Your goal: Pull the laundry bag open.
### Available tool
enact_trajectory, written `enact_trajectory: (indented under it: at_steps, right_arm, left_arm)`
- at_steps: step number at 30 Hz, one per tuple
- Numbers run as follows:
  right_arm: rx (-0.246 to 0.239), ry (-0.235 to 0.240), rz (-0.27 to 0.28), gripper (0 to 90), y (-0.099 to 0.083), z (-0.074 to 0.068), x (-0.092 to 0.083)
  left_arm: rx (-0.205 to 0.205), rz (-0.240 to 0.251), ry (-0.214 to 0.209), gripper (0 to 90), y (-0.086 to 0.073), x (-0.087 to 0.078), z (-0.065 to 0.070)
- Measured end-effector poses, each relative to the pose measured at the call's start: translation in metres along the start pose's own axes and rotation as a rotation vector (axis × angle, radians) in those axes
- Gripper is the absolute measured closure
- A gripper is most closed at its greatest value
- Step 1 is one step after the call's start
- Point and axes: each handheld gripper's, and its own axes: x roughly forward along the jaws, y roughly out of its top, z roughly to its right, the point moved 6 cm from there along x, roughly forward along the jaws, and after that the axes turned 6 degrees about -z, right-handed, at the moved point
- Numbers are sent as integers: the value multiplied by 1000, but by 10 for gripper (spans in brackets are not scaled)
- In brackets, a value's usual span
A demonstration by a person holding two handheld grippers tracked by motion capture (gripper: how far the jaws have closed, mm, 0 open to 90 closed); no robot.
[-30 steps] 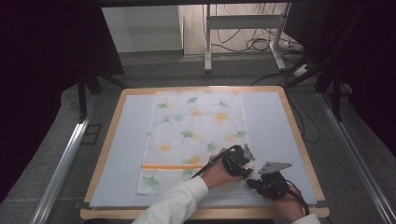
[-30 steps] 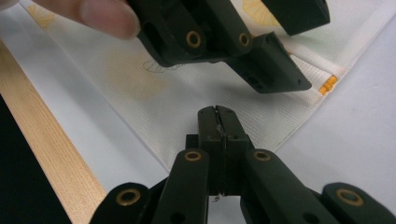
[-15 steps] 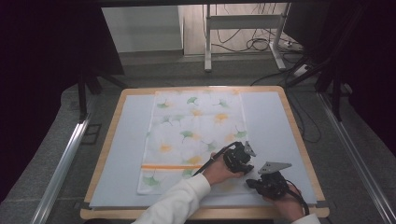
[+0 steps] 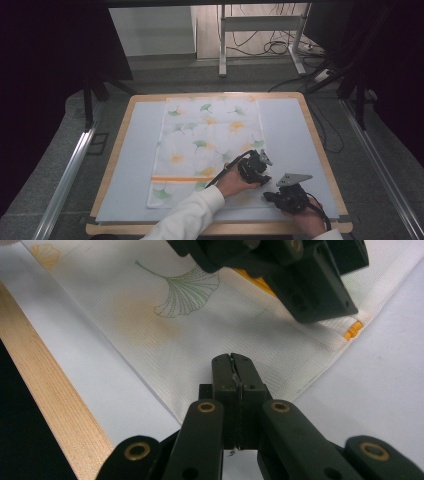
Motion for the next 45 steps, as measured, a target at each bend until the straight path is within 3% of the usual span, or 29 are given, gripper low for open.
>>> enact_trajectory:
  at_steps: [7,18,26,30,37,39,42,45]
  right_arm:
    - [0,-1,0,896,0,0,0]
    - [2,1,2,896,0,0,0]
    - [1,1,1,896,0,1,0]
    - [1,2,1,896,0,1,0]
    - [-1,2,2,896,0,1,0]
    - [0,2,2,896,0,1,0]
    - [1,2,0,896,0,1,0]
    - [1,2,3,896,0,1,0]
  left_arm:
    - [6,7,1,652,0,-1,0]
    - [-17,19,2,693,4,3,-4]
    - [-53,18,-16,649,7,9,-8]
    - [-54,27,-25,579,6,5,-10]
    - [-65,49,-42,529,5,-2,-11]
    - [-64,45,-45,532,5,-2,-11]
    - [-36,26,-45,606,3,1,-8]
    - [-10,16,-53,623,1,3,-5]
